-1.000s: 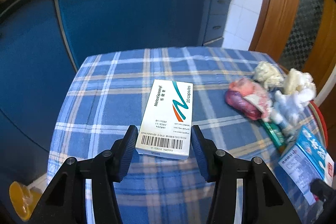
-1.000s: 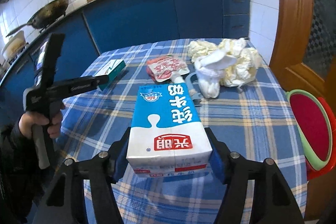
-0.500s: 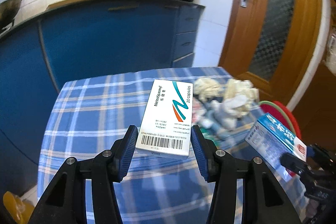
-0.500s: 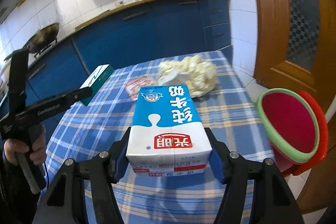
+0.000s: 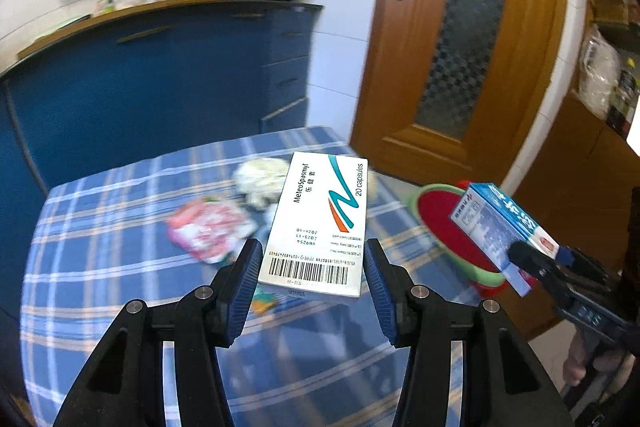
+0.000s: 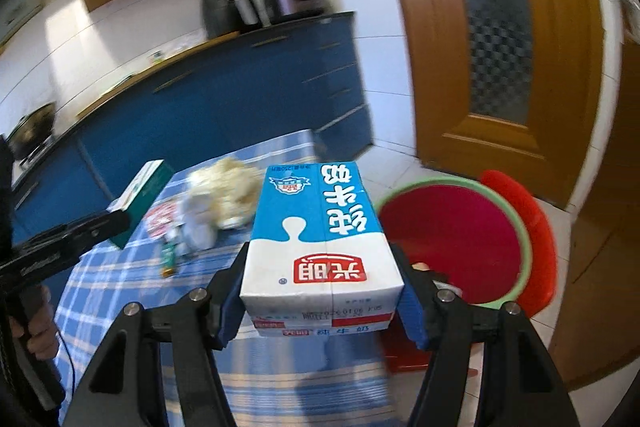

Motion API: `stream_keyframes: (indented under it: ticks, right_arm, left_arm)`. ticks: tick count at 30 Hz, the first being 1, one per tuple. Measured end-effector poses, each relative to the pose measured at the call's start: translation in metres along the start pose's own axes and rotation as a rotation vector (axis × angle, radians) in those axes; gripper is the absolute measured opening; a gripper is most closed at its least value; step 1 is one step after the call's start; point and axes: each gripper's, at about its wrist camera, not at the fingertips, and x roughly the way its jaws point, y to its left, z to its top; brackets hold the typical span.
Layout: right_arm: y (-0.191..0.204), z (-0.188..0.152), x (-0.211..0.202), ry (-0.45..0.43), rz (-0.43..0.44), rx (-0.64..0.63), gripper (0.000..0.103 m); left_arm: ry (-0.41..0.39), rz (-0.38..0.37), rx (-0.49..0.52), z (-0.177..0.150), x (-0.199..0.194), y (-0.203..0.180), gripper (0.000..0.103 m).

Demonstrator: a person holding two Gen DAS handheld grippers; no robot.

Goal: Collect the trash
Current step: 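Lift the medicine box and milk carton toward the red bucket, then open both tools over the red bucket to drop box and carton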

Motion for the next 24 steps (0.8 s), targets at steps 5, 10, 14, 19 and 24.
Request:
stream_keyframes:
  ticks: [5, 10, 14, 19, 24]
  right_arm:
    - [-0.048, 0.008, 0.015, 0.004, -0.070, 0.054, 0.066]
    - [-0.084, 0.010, 0.041, 0.047, -0.117, 0.088, 0.066]
    - [-0.099, 0.011, 0.056, 0.069, -0.127, 0.093, 0.067]
    - [-0.116, 0.009, 0.062, 0.068, -0.135, 0.120, 0.067]
    - [-0.132, 0.004, 0.057, 0.056, -0.148, 0.158, 0.067]
  left_arm:
    - [0.019, -0.041, 0.046, 0.011, 0.019, -0.041, 0.053]
    - [0.035, -0.069, 0.081, 0.020, 0.039, -0.074, 0.053]
    - [0.066, -0.087, 0.106, 0.025, 0.060, -0.098, 0.053]
    - [0.110, -0.115, 0.120, 0.030, 0.089, -0.119, 0.053]
    - [0.157, -0.126, 0.140, 0.032, 0.118, -0.136, 0.053]
